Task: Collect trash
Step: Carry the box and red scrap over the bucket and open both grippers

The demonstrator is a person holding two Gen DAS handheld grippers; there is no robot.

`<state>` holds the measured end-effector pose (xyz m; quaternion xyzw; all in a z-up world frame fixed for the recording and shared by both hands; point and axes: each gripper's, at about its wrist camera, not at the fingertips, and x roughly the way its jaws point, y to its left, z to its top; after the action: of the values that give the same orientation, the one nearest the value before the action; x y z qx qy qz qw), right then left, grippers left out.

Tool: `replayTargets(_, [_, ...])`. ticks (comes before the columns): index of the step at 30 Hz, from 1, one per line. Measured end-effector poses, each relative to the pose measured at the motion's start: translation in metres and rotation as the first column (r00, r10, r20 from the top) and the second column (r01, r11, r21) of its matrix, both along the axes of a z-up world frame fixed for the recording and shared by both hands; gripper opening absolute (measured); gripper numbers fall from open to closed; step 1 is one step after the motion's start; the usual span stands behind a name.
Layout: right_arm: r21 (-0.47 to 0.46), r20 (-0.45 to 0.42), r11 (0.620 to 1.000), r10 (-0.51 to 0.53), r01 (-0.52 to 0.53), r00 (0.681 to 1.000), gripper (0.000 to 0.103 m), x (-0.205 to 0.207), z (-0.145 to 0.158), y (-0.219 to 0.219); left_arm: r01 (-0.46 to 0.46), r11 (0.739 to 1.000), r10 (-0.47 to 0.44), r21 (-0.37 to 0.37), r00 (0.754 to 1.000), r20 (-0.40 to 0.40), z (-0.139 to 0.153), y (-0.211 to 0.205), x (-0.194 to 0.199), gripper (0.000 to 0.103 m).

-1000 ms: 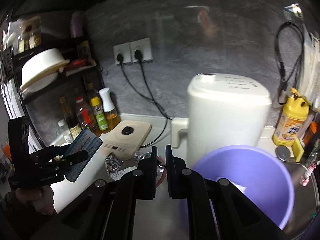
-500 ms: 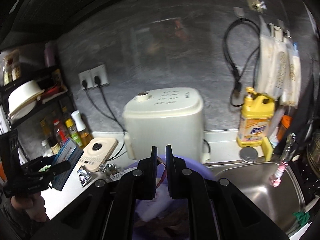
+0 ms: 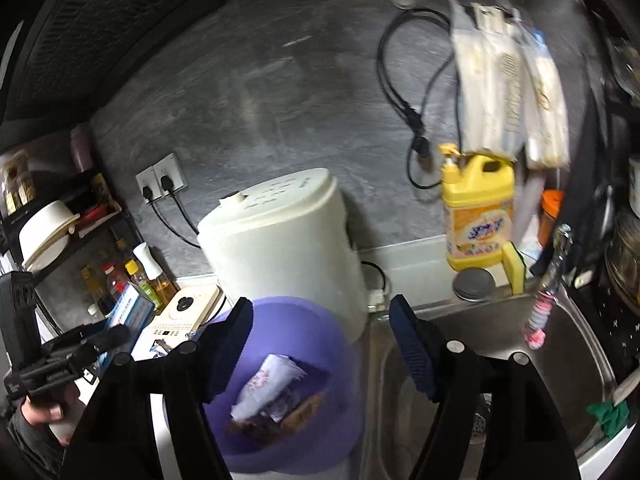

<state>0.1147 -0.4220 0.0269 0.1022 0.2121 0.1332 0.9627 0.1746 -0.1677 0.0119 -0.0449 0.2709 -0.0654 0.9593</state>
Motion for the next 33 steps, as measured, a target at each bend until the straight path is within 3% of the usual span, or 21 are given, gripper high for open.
replayTargets(12, [0.052,-0.034,0.997,-0.051,0.053,0.998,0.078,-0.013,-0.026,-0.054,0.076,0.995,-0.074,0.069,0.997,-0.025,0.007,-0.056,0.03,0.066])
replayTargets(21, [0.075,-0.079,0.988,-0.131,0.137,0.988,0.079,-0.025,-0.041,-0.083,0.158,0.987,-0.157,0.03,0.986,-0.051,0.003,-0.086,0.057,0.066])
replayTargets(33, [0.076,-0.061,0.979,-0.186,0.191,0.981,0.079,-0.023,-0.051,-0.067,0.211,0.975,-0.217,-0.064,0.97,-0.11,-0.017,-0.077,0.075,0.067])
